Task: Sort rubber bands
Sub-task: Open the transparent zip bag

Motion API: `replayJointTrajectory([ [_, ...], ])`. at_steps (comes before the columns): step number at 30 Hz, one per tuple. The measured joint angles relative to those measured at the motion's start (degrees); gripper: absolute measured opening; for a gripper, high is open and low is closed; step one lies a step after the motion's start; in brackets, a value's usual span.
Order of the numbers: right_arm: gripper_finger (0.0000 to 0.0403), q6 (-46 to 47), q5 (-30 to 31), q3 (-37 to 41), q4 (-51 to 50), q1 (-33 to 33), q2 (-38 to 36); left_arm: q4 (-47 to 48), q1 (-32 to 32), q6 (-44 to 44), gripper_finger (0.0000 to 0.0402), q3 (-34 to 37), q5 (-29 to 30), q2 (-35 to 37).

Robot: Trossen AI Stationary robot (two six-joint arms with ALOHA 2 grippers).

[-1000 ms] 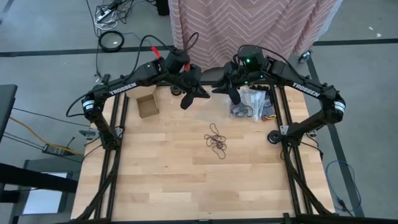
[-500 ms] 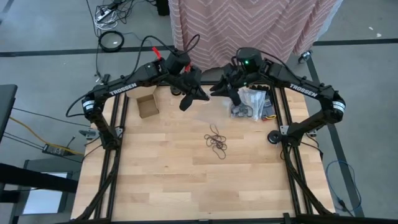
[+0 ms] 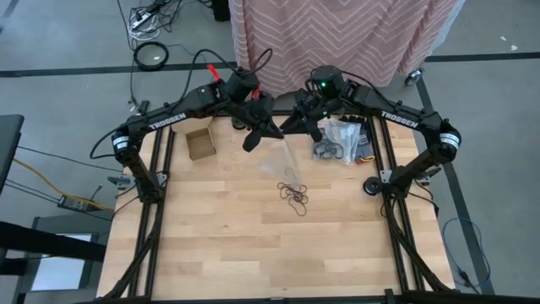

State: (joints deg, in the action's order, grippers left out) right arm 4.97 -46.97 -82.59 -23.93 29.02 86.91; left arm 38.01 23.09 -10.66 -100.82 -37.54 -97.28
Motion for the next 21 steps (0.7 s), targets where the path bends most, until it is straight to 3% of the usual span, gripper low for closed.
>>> replayJointTrajectory([
  [7, 0.001, 0.58, -2.44, 0.0, -0.1, -0.08, -0.45, 7.74, 0.29, -2.76, 0.0, -0.07, 6.88, 0.05],
  [13, 0.0001, 0.58, -2.53, -0.02, -1.89, -0.06, -0.74, 10.46, 1.29, -4.04, 0.0, -0.07, 8.97, 0.05],
  [17, 0.0001, -2.56, 1.39, -0.02, -3.41, 0.15, -0.75, 9.24, 1.29, -4.06, 0.0, -0.07, 8.97, 0.04],
  [21, 0.0027, -2.84, 2.79, -0.02, -3.21, 1.68, -0.74, 9.53, 1.27, -4.08, 0.0, -0.07, 8.94, 0.02],
])
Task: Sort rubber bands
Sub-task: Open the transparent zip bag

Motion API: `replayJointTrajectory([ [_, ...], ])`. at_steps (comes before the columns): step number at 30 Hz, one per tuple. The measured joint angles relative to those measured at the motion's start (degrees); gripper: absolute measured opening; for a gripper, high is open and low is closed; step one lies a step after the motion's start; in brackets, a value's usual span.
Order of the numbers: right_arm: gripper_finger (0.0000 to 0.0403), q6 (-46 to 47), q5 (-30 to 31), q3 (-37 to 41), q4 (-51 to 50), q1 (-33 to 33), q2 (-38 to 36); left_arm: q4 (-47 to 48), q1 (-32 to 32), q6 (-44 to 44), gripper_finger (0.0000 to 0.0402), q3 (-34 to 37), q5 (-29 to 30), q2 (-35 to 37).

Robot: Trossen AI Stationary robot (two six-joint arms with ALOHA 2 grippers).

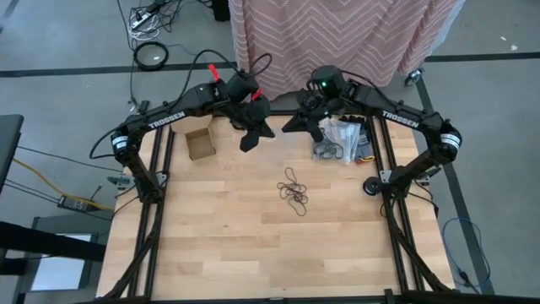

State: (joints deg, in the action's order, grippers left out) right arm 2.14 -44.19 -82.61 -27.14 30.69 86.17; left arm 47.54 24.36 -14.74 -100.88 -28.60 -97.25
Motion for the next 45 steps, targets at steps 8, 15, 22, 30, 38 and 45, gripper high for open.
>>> replayJointTrajectory([
  [8, 0.0143, -2.66, -2.12, 0.0, 1.84, 1.49, 0.01, -0.25, -0.13, -0.31, 0.0, 0.0, -1.73, 0.0],
  [15, 0.0184, -1.01, -5.88, -0.09, 7.35, 1.08, 3.0, -0.91, -0.46, -1.3, 0.0, 0.01, -4.34, 0.0],
  [22, 0.0165, 1.24, -9.69, -0.04, 9.55, 0.42, 6.54, -0.95, -0.48, -1.15, 0.0, 0.02, -4.08, 0.0],
  [30, 0.0139, 3.32, -13.65, 0.0, 9.72, 0.88, 7.41, -0.21, -0.5, -1.11, 0.0, 0.02, -2.58, -0.04],
  [38, 0.0014, 3.21, -15.51, 0.0, 9.58, 0.24, 7.41, 0.19, -0.39, -1.11, 0.0, 0.02, -0.27, -0.04],
  [45, 0.0008, 5.23, -11.97, 0.0, 9.07, 0.37, 7.4, 0.27, -0.37, -1.03, 0.0006, 0.02, 1.97, -0.04],
])
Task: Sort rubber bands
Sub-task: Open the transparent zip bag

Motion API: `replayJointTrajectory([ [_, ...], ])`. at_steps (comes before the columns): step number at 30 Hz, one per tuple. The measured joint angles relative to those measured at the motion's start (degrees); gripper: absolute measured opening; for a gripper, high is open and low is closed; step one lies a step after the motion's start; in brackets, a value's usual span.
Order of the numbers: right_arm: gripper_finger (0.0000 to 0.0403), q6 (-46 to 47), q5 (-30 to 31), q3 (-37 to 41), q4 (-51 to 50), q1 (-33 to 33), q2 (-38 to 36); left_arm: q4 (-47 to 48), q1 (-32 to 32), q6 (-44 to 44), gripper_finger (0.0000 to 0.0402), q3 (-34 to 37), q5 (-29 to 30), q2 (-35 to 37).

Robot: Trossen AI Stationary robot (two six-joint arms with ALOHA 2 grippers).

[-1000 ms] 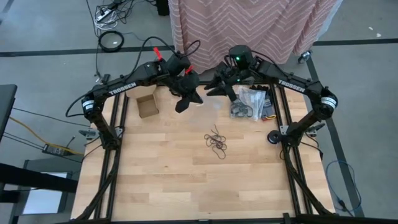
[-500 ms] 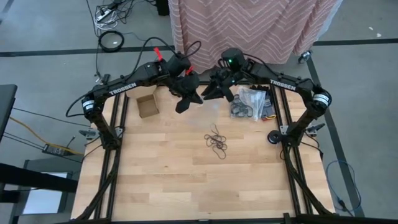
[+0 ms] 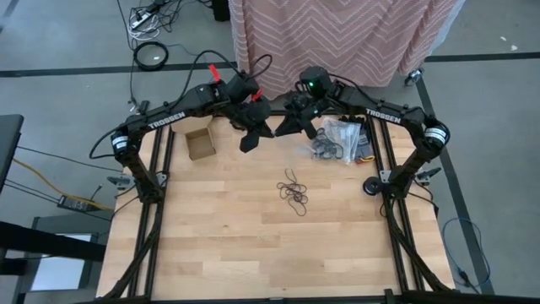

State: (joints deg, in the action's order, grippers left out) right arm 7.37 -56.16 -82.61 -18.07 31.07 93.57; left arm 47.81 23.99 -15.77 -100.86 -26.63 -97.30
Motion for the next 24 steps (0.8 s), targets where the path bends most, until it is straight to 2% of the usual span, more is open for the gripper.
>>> replayJointTrajectory([
  [10, 0.0003, 0.47, 2.9, 0.0, -2.29, 0.27, -0.14, 0.33, 0.0, 1.21, 0.006, -0.22, -2.2, 0.0],
  [14, 0.0003, 0.22, 3.04, 0.0, -2.84, 0.27, -0.16, -0.54, 0.02, 1.49, 0.0069, -0.5, -1.32, -0.02],
  [17, 0.0003, 0.07, 3.27, 0.0, -3.04, 0.33, -0.16, -0.55, 0.19, 2.13, 0.0051, -0.5, 0.25, -0.02],
  [20, 0.0003, -0.07, 3.54, 0.0, -3.01, 0.33, -0.16, -0.54, 0.44, 2.59, 0.0011, -0.52, 1.86, -0.02],
  [24, 0.0002, -1.12, 5.03, -0.07, -3.98, 0.42, -0.16, -0.51, 0.67, 2.62, 0.0004, -0.52, 5.5, 0.15],
])
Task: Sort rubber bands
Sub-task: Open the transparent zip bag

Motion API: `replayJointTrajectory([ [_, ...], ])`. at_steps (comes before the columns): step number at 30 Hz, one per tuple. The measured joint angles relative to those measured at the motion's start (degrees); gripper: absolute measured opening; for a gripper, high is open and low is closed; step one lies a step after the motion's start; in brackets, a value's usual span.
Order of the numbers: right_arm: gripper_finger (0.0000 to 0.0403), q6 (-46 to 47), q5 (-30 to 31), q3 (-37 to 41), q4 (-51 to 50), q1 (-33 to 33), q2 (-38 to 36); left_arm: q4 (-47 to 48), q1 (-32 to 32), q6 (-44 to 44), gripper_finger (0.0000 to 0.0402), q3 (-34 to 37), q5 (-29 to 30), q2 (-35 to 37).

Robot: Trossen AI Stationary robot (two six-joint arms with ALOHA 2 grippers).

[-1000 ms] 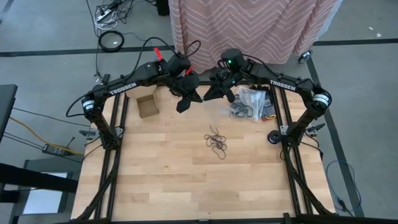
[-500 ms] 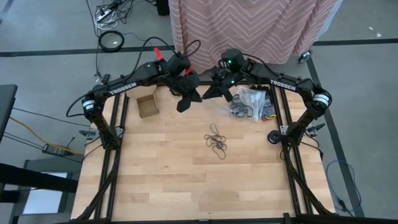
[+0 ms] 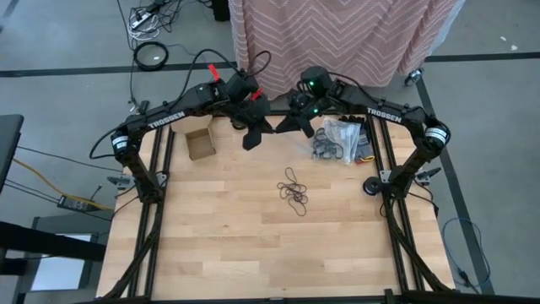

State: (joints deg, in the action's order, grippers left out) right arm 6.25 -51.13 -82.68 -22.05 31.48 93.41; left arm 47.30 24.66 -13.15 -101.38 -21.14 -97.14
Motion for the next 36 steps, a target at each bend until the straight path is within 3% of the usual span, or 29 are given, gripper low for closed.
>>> replayJointTrajectory([
  [12, 0.0004, -4.8, 1.94, -0.13, -5.9, -0.09, -0.04, 1.94, 2.33, -0.01, 0.0001, -0.32, 2.75, 4.48],
  [20, 0.0005, -5.05, 2.36, -0.07, -5.98, -0.11, -0.04, 10.33, 3.24, -2.36, 0.0001, -9.19, 8.42, 6.32],
  [24, 0.0004, -5.0, 3.22, -0.01, -5.3, -0.13, -0.04, 11.76, 3.24, -3.08, 0.0001, -11.47, 8.42, 6.47],
  [30, 0.0003, -4.34, 5.49, 0.29, -5.08, -0.96, 0.13, 11.96, 3.1, -2.81, 0.0, -7.81, 7.38, 6.09],
  [36, 0.0002, -3.73, 7.01, 0.29, -4.03, -1.57, 0.11, 4.59, 1.11, -1.4, 0.0, -2.27, 4.01, 4.09],
])
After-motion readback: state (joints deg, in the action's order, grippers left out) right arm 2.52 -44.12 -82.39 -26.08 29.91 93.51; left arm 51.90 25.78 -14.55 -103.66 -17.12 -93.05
